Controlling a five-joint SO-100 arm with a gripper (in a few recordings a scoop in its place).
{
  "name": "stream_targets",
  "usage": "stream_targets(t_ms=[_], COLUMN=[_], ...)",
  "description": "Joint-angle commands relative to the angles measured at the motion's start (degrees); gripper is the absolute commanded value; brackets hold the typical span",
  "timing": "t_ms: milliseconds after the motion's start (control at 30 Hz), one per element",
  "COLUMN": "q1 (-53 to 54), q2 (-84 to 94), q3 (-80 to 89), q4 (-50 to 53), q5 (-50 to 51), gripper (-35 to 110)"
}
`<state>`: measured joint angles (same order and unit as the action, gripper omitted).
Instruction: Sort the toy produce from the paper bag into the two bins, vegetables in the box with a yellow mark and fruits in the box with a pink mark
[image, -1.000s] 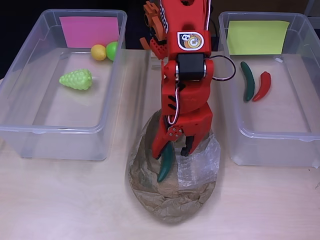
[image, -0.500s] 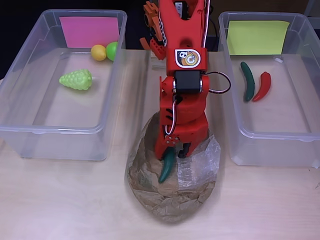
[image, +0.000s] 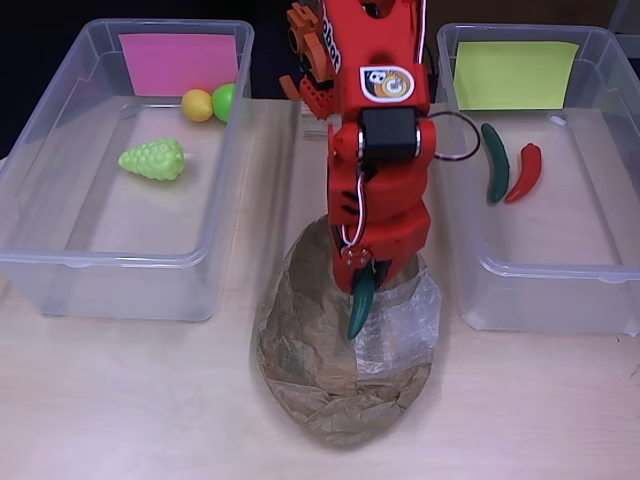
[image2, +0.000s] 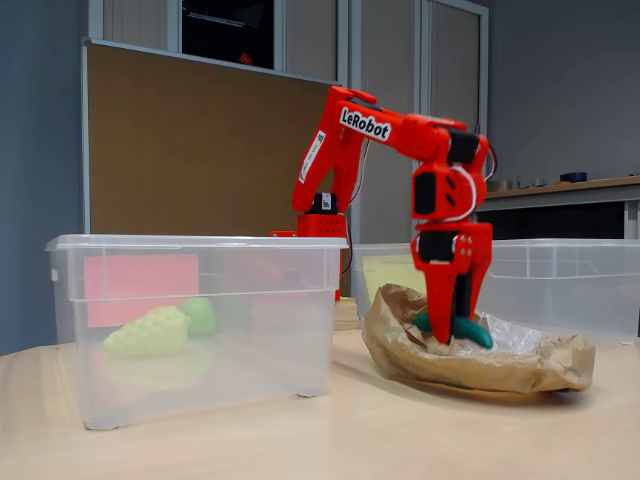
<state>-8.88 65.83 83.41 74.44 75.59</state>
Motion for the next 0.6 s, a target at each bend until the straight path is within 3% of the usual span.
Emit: stream_targets(t_ms=[0, 300, 567], q1=[-1.14, -8.09, -28.13], q2=[9.4, 31.03, 44.03], q3=[-2.81, -2.02, 6.86], q4=[6.33, 17.58, 27.51], q5=[-0.35, 6.06, 32.87], gripper=[7, 7, 7])
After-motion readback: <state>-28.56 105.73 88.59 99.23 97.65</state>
